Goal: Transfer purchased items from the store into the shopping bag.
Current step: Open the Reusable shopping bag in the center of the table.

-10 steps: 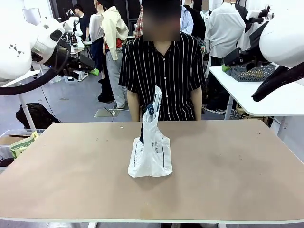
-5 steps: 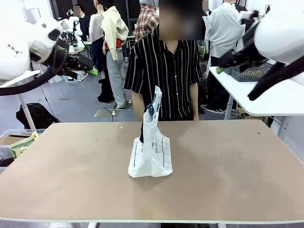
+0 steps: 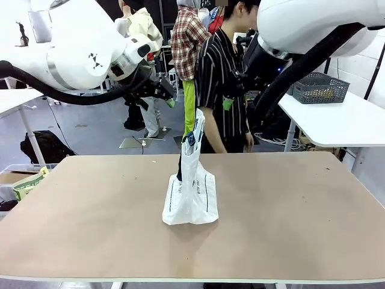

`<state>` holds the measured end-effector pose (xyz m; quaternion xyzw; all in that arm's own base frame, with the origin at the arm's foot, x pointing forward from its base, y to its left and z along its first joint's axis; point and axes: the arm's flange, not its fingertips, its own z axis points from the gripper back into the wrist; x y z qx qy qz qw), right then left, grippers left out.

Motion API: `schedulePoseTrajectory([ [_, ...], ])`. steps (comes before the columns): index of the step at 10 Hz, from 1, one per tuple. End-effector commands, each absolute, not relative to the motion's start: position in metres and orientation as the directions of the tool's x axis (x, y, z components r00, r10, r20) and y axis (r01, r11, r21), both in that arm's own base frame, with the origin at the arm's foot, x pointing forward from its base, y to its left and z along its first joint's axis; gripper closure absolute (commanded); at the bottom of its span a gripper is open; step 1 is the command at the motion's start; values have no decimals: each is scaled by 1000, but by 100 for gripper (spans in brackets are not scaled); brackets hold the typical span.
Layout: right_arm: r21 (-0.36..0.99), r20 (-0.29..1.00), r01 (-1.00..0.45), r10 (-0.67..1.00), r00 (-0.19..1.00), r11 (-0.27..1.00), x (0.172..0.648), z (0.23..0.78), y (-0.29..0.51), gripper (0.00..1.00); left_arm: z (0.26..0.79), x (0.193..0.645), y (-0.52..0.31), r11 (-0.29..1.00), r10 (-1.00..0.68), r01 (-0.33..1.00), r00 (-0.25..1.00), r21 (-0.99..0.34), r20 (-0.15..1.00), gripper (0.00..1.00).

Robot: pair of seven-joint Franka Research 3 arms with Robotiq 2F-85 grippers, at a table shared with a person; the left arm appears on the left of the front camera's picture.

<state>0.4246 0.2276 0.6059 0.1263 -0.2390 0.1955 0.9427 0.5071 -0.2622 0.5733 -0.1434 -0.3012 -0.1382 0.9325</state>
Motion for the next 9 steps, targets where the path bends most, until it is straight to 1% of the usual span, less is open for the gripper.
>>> schedulePoseTrajectory([
  [1,139,544,-438,301,783,888,422,608,213,0,570,502,-232,923,-163,342,762,-176,626,0],
  [2,139,544,-438,301,783,888,422,608,213,0,570,502,-232,923,-163,342,762,-176,626,0],
  [4,131,478,-396,292,829,909,426,606,246,0,568,515,-269,929,-166,326,792,-177,588,0],
  [6,156,465,-362,255,848,919,424,603,265,0,568,519,-292,923,-168,331,803,-194,571,0],
  [7,163,464,-329,222,858,930,428,596,274,0,567,524,-301,917,-200,352,811,-188,549,0],
  [9,170,448,-321,217,867,932,428,587,285,0,560,531,-320,903,-230,377,831,-208,506,0],
])
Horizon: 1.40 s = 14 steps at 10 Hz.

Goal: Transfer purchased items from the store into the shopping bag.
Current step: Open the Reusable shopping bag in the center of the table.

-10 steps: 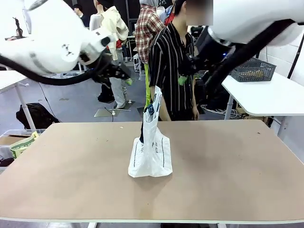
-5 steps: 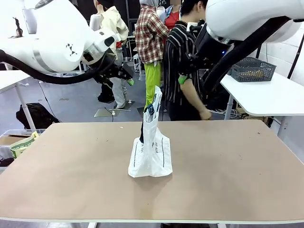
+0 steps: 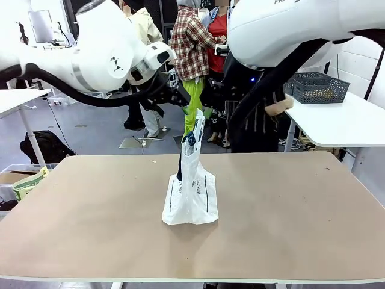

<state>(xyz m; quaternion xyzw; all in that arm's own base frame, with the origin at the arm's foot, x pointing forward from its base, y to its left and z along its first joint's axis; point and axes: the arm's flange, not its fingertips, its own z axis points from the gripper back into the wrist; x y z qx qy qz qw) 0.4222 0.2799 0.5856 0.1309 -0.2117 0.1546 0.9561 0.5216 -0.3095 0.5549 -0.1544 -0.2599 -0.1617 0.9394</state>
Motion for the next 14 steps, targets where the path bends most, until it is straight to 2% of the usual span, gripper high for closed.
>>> schedulePoseTrajectory([
  [1,179,444,-301,196,874,937,427,583,286,0,555,530,-326,897,-244,384,845,-221,477,0],
  [8,273,400,-269,145,905,924,455,541,316,0,527,528,-343,879,-294,408,871,-246,394,0],
  [14,272,356,-234,128,926,933,443,523,315,0,520,533,-340,904,-273,372,881,-212,386,0],
])
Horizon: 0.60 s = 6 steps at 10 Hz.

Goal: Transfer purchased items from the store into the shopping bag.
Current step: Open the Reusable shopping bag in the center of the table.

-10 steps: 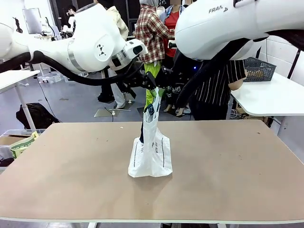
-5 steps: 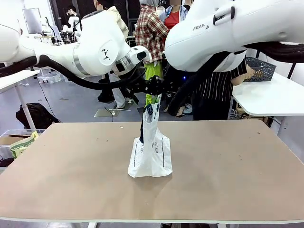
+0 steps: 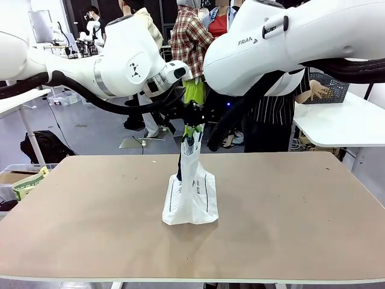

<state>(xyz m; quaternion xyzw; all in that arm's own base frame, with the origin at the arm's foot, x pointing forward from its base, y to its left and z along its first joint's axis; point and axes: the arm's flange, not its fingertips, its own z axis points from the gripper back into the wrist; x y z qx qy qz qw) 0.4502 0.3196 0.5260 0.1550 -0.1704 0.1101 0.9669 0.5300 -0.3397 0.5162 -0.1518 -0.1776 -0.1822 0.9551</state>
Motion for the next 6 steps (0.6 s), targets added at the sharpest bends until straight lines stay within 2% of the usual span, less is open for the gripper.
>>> schedulePoseTrajectory([
  [1,263,350,-222,122,929,939,445,520,312,0,520,533,-338,904,-273,372,881,-212,386,0],
  [6,237,313,-187,107,944,953,448,510,309,0,515,537,-330,922,-274,350,894,-169,355,0],
])
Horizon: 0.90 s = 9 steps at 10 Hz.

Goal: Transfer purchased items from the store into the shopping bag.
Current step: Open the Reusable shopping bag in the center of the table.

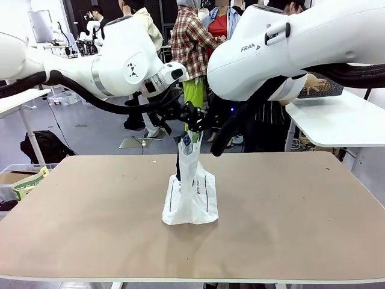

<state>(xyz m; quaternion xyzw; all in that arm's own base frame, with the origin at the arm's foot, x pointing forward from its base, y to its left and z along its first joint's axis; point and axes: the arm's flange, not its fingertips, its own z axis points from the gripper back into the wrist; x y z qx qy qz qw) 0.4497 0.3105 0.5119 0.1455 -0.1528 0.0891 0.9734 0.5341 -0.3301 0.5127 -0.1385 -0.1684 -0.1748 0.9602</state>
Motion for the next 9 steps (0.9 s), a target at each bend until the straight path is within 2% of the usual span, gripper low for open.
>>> schedulePoseTrajectory([
  [1,233,313,-195,117,943,953,449,509,309,9,514,536,-330,920,-279,354,893,-169,352,0],
  [3,228,311,-200,123,942,953,450,508,311,47,514,535,-331,914,-293,367,892,-172,343,4],
  [4,226,310,-202,126,942,953,450,508,312,66,514,535,-331,913,-295,369,891,-174,344,19],
  [5,224,308,-205,131,942,953,451,508,313,86,514,535,-331,912,-293,369,891,-177,346,38],
  [6,219,302,-205,134,944,954,451,508,314,100,514,535,-330,913,-291,367,892,-178,345,58],
  [8,213,298,-208,139,944,955,452,509,315,100,514,535,-329,914,-286,363,893,-181,347,98],
  [9,210,300,-208,139,944,955,453,510,315,100,514,536,-328,916,-282,359,894,-181,348,100],
])
